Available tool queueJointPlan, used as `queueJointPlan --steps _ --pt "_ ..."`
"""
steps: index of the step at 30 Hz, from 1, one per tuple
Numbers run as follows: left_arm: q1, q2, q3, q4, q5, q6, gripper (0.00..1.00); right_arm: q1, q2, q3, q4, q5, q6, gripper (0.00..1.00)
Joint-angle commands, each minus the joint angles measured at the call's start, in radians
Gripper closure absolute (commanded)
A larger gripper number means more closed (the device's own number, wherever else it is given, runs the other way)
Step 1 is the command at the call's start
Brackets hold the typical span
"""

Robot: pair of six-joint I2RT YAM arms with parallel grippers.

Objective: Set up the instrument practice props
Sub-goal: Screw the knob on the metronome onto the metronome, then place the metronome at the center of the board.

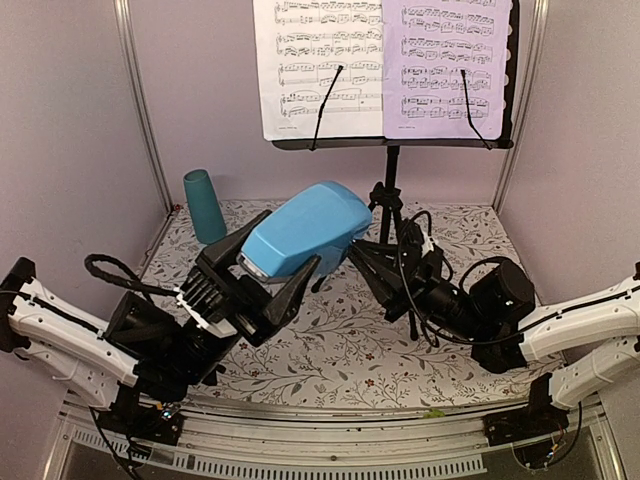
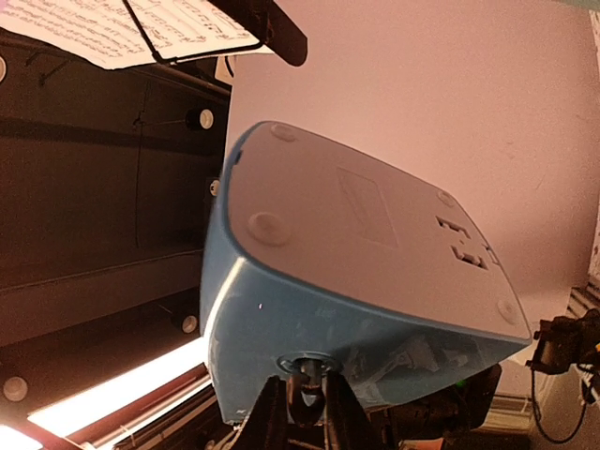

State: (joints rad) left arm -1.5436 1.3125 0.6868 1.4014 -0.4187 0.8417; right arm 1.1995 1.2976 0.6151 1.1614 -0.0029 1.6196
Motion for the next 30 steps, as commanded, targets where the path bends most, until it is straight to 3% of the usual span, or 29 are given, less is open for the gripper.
queueJointPlan --steps 1,6,14,21,25,30 --pt "-0.021 -0.012 -0.01 0.042 0.01 -0.05 1.0 -0.024 -0.104 0.017 -0.049 0.107 -0.087 0.7" --pt "-0.008 -0.065 0.021 -0.133 -0.101 -0.167 1.0 -0.028 -0.223 0.001 -0.317 0.13 -0.241 0.33" --pt "0.042 -0.161 0.033 -0.458 -0.19 -0.444 1.0 -0.029 -0.361 0.009 -0.661 0.18 -0.493 0.08" --pt "0.115 -0.164 0.018 -0.712 -0.137 -0.694 1.0 -0.029 -0.385 0.059 -0.839 0.209 -0.844 0.02" --pt "0.18 -0.138 -0.006 -0.776 0.0 -0.821 1.0 -0.03 -0.391 0.061 -0.869 0.233 -1.067 0.01" --pt "0.289 -0.09 -0.035 -0.792 0.199 -0.91 1.0 -0.079 -0.424 0.048 -0.899 0.241 -1.2 0.01"
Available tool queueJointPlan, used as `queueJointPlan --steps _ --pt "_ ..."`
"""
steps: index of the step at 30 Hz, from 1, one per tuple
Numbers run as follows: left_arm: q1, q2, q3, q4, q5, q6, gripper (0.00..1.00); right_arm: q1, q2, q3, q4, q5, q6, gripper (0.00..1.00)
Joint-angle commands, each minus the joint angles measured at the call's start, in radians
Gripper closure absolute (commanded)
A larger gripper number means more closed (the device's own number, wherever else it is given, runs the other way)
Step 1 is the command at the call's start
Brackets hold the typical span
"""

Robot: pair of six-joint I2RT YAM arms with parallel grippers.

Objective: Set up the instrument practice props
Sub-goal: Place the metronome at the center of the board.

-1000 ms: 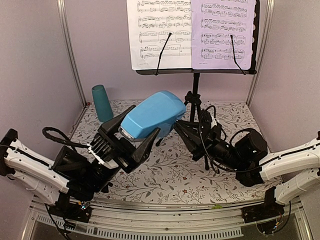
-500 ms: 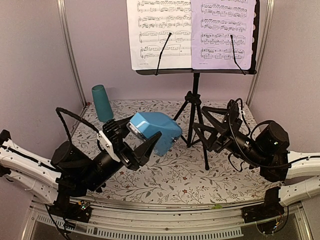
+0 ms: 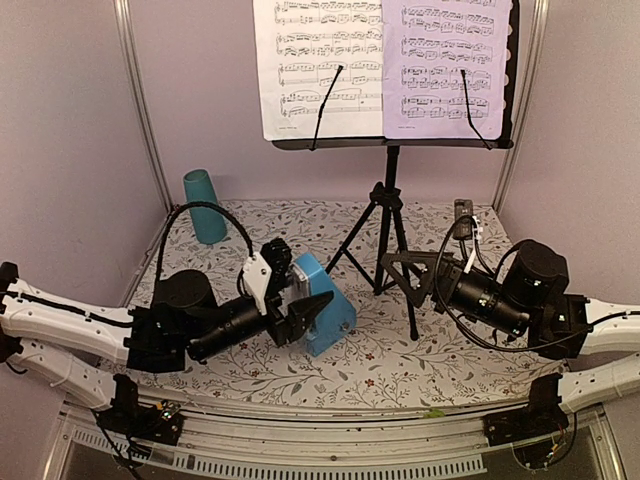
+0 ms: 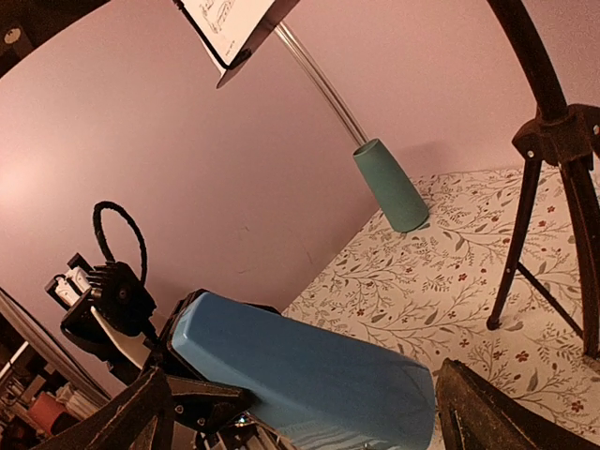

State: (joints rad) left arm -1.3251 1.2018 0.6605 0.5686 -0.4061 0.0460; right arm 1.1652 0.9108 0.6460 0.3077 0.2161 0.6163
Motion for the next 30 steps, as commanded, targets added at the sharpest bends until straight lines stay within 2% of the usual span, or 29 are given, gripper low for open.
queueJointPlan --steps 1,9,17,21,24,27,30 --pt "0.091 0.037 -0.016 0.048 0.219 -0.12 1.0 -0.066 -0.039 0.012 -0.053 0.006 -0.205 0.01" --pt "0.177 0.183 -0.087 0.256 0.423 -0.081 1.0 -0.23 -0.014 -0.022 -0.065 -0.266 -0.271 0.01" --pt "0.189 0.314 -0.108 0.456 0.53 0.003 1.0 -0.287 0.048 -0.002 -0.063 -0.376 -0.364 0.01" --pt "0.19 0.348 -0.094 0.458 0.568 0.034 0.99 -0.289 0.08 0.008 -0.064 -0.408 -0.429 0.01" --pt "0.192 0.36 -0.09 0.435 0.573 0.047 0.93 -0.289 0.097 0.012 -0.057 -0.437 -0.471 0.01" --pt "0.202 0.368 -0.079 0.395 0.588 0.035 0.84 -0.289 0.112 0.01 -0.053 -0.452 -0.515 0.01" --pt "0.212 0.373 -0.067 0.354 0.607 0.026 0.67 -0.289 0.121 0.004 -0.038 -0.49 -0.571 0.01"
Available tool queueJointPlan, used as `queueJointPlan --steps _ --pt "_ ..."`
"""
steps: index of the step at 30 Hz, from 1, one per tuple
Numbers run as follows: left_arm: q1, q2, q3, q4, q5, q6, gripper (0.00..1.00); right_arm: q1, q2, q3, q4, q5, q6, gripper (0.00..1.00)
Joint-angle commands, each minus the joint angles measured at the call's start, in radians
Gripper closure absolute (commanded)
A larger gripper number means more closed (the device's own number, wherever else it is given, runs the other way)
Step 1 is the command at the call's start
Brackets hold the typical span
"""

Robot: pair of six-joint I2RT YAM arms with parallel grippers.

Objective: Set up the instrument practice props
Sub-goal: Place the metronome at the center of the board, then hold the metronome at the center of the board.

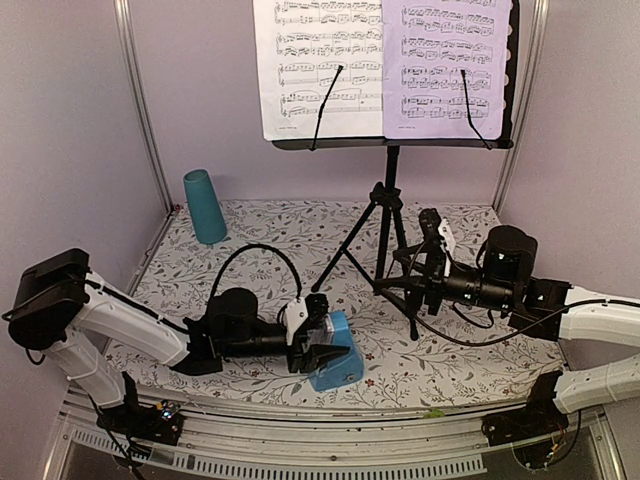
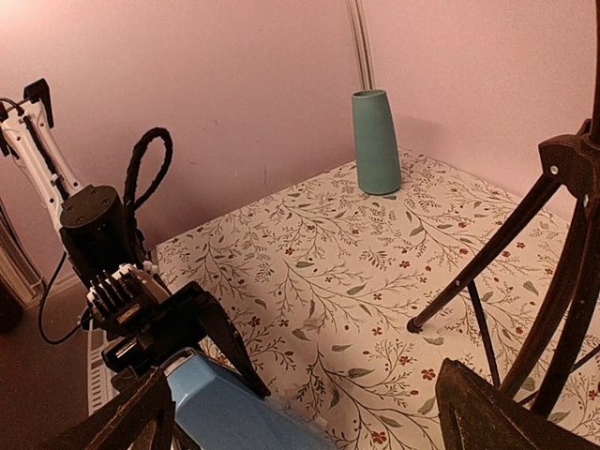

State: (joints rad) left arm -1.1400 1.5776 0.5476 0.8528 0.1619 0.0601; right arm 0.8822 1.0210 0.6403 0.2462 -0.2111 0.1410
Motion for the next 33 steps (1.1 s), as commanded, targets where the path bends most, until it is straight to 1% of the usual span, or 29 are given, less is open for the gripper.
queueJointPlan --steps 1,2,3,6,10,13,16,25,29,33 --pt "0.028 -0.002 0.048 0.061 0.041 0.01 0.58 -0.005 0.012 0.002 0.035 -0.083 -0.112 0.01" --pt "0.029 -0.002 0.051 0.048 0.043 0.01 0.49 -0.006 0.015 -0.006 0.047 -0.103 -0.125 0.01" --pt "0.031 -0.002 0.057 0.029 0.044 0.009 0.43 -0.006 0.018 -0.013 0.057 -0.118 -0.17 0.01" --pt "0.044 -0.014 0.077 -0.031 0.053 -0.003 0.35 -0.006 0.027 -0.022 0.071 -0.181 -0.252 0.01" --pt "0.055 -0.048 0.087 -0.091 0.084 -0.01 0.27 -0.008 0.055 -0.02 0.07 -0.25 -0.357 0.01" --pt "0.058 -0.075 0.089 -0.129 0.096 -0.014 0.15 -0.009 0.09 0.002 0.065 -0.298 -0.399 0.01" --pt "0.06 -0.092 0.086 -0.162 0.11 -0.016 0.15 -0.014 0.131 0.027 0.057 -0.343 -0.407 0.01" --pt "0.077 -0.207 0.06 -0.342 0.095 -0.039 0.15 -0.036 0.28 0.133 -0.005 -0.491 -0.442 0.01" --pt "0.096 -0.249 0.02 -0.35 0.087 -0.066 0.15 -0.038 0.35 0.186 -0.033 -0.545 -0.447 0.01" --pt "0.11 -0.25 0.026 -0.392 0.12 -0.073 0.15 -0.037 0.404 0.219 -0.054 -0.599 -0.449 0.01"
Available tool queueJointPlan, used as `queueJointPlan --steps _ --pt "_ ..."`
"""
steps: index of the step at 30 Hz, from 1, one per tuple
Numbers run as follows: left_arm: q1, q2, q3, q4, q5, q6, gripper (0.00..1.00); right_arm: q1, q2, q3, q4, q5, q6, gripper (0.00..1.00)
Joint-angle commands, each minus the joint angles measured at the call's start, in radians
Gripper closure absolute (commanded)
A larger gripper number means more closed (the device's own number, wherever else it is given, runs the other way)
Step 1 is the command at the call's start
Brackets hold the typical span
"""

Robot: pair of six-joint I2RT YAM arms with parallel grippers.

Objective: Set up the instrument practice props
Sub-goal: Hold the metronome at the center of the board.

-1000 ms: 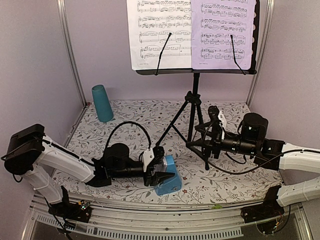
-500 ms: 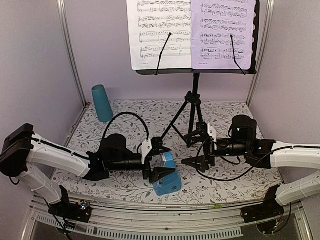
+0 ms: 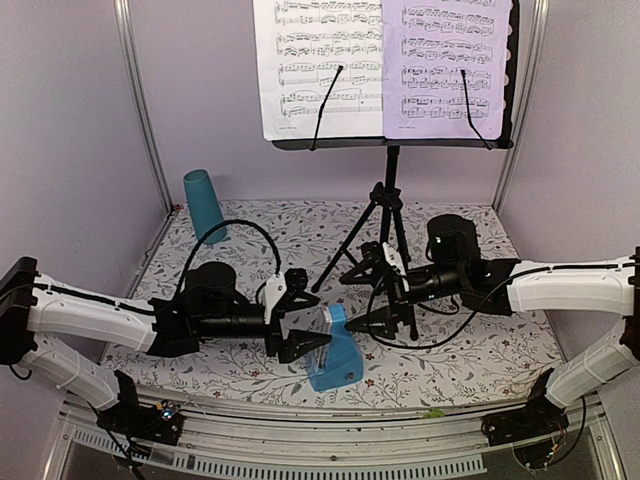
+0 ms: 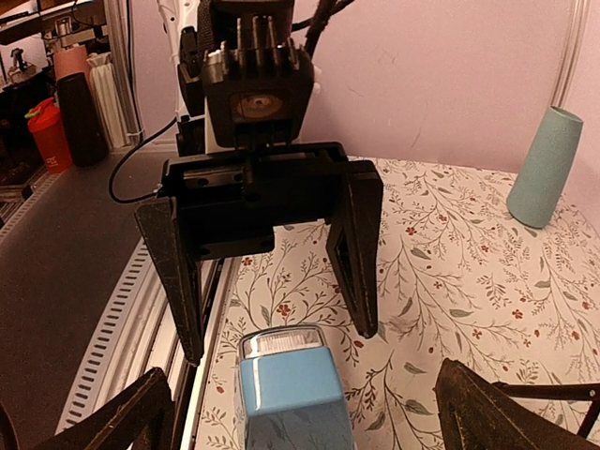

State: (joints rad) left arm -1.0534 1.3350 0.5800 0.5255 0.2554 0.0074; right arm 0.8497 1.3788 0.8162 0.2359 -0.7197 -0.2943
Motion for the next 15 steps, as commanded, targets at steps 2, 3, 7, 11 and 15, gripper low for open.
queueJointPlan --steps 2,3,7,11,15 --pt "0.026 0.0 0.001 -0.076 0.032 -0.016 0.15 -0.006 0.072 0.069 -0.075 -0.111 -0.02 0.0" --pt "0.028 0.002 0.003 -0.075 0.035 -0.013 0.15 -0.006 0.082 0.076 -0.085 -0.115 -0.026 0.01" --pt "0.041 0.014 0.017 -0.09 0.049 -0.006 0.17 -0.005 0.111 0.091 -0.107 -0.123 -0.043 0.02" --pt "0.052 0.02 0.032 -0.106 0.066 0.008 0.19 -0.005 0.134 0.11 -0.133 -0.134 -0.054 0.06" --pt "0.061 0.038 0.063 -0.14 0.09 0.025 0.19 -0.005 0.136 0.108 -0.136 -0.138 -0.062 0.09"
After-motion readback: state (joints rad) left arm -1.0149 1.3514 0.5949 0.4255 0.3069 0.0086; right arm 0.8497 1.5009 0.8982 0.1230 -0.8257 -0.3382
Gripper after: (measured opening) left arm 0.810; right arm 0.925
